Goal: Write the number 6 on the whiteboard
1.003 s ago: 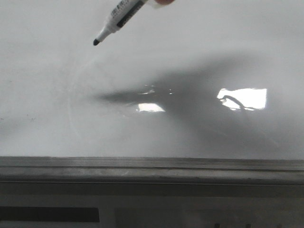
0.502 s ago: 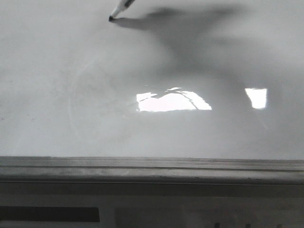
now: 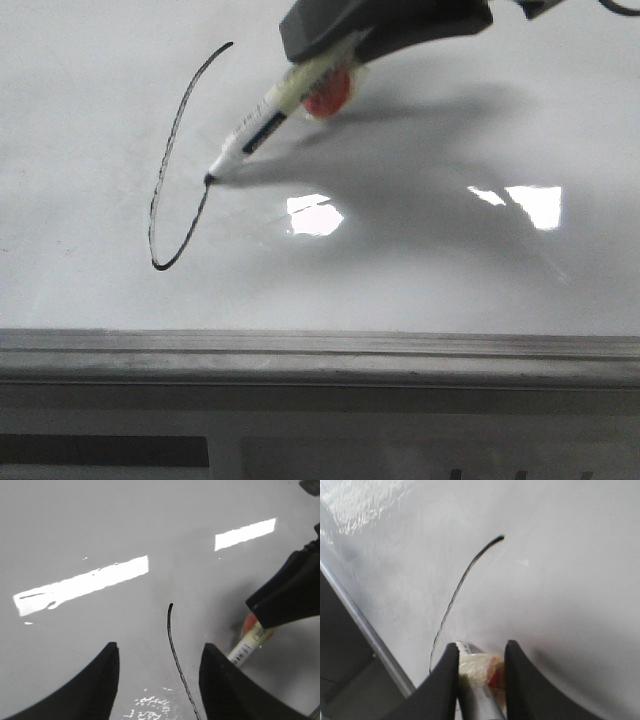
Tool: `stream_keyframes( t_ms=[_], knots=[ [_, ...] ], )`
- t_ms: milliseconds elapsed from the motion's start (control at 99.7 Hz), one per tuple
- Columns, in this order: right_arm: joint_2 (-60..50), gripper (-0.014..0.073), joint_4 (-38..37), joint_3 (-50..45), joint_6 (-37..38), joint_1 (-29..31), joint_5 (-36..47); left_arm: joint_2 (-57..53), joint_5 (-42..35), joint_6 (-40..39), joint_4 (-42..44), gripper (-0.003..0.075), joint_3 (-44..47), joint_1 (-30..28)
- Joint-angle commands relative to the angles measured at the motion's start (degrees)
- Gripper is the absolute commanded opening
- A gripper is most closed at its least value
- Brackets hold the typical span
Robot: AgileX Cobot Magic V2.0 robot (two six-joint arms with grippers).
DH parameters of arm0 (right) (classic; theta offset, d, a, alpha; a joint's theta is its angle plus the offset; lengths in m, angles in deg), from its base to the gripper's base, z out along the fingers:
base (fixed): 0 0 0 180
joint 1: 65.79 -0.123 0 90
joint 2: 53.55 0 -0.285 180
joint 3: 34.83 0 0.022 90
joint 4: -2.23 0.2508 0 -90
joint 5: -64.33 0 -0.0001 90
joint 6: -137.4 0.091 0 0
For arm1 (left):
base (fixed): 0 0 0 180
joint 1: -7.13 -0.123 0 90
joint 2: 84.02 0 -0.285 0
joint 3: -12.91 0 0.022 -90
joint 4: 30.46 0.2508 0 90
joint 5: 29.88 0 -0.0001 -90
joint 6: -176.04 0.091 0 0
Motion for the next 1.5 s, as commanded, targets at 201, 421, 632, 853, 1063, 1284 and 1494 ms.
stream_keyframes(
  t_ms=[201, 421, 632, 853, 1063, 1284, 1494],
  knots=[
    [-1.65, -0.0064, -0.38, 3.97, -1.34, -1.49, 1.22, -0.28, -3.95, -0.28, 0.98, 0.0333, -1.89, 0.32],
    [-5.21, -0.0064, -0.48, 3.97, -1.34, -5.82, -3.1, 2.41, 4.64, -0.05, 3.43, 0.0333, -1.66, 7.78],
    [-4.68, -0.0064, -0.88, 3.85, -1.34, -10.83, -3.29, 9.51, 3.4, 0.09, 8.9, 0.0333, -1.65, 17.34],
    [-4.68, -0.0064, -0.88, 3.85, -1.34, -11.98, -5.87, 13.75, -2.18, -0.01, 7.49, 0.0333, -1.65, 17.61],
    [-4.56, -0.0064, -0.88, 3.85, -1.34, -11.98, -6.62, 13.75, -2.18, -0.01, 7.49, 0.0333, -1.65, 17.61],
    [-3.25, -0.0064, -0.88, 3.85, -1.34, -11.98, -8.43, 13.75, -1.65, -0.01, 7.49, 0.0083, -1.65, 17.61],
    [-3.14, -0.0063, -0.88, 3.85, -1.34, -11.98, -8.3, 13.75, -1.52, -0.01, 7.49, -0.002, -1.65, 17.98]
  ],
)
